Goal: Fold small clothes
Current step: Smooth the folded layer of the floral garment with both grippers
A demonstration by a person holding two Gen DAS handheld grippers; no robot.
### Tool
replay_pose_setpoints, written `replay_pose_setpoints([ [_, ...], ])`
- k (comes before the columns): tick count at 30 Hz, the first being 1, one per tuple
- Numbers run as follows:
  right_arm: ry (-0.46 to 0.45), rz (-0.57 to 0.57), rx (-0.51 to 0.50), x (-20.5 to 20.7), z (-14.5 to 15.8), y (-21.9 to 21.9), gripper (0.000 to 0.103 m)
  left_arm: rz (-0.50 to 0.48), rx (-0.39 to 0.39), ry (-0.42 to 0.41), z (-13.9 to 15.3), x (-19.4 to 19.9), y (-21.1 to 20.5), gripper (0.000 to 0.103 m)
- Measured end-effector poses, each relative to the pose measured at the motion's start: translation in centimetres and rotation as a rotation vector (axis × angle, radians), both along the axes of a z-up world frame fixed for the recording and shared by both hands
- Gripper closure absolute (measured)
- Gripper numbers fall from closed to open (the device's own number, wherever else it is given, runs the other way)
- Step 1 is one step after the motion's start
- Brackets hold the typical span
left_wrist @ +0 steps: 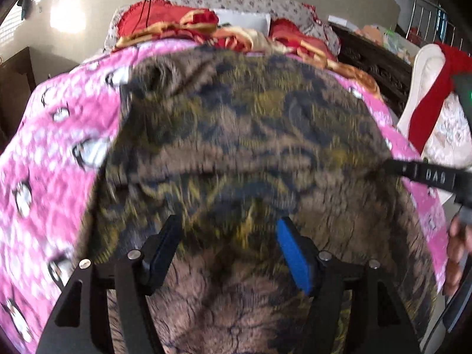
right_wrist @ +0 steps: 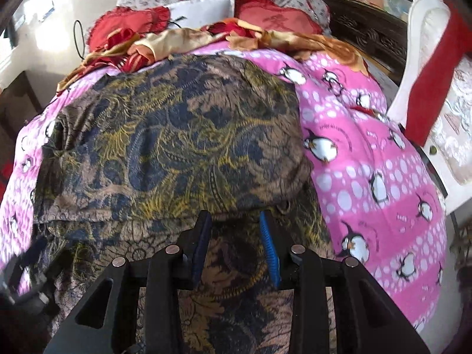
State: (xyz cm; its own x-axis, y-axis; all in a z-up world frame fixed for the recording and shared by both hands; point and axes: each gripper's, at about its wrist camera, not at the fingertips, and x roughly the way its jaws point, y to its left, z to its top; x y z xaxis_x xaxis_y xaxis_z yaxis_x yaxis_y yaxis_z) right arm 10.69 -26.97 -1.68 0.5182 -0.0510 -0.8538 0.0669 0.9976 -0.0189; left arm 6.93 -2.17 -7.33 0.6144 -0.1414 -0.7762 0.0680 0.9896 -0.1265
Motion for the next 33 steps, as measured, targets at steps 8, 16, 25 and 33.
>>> replay_pose_setpoints([
  [8, 0.018, -0.023, -0.034, -0.7, -1.1, 0.4, 0.068, -0.013, 0.038, -0.032, -1.6, -0.9, -0.7, 0.026],
  [16, 0.011, -0.028, -0.037, -0.4, -0.8, 0.8, 0.068, -0.022, 0.012, -0.026, -1.6, -0.7, -0.3, 0.022],
  [25, 0.007, -0.02, -0.031, -0.3, -0.7, 1.2, 0.068, -0.023, 0.014, -0.026, -1.7, -0.7, -0.3, 0.021],
  [33, -0.003, -0.02, -0.033, -0.4, -0.4, 1.1, 0.068, -0.023, 0.014, -0.026, -1.7, -0.7, -0.3, 0.02],
])
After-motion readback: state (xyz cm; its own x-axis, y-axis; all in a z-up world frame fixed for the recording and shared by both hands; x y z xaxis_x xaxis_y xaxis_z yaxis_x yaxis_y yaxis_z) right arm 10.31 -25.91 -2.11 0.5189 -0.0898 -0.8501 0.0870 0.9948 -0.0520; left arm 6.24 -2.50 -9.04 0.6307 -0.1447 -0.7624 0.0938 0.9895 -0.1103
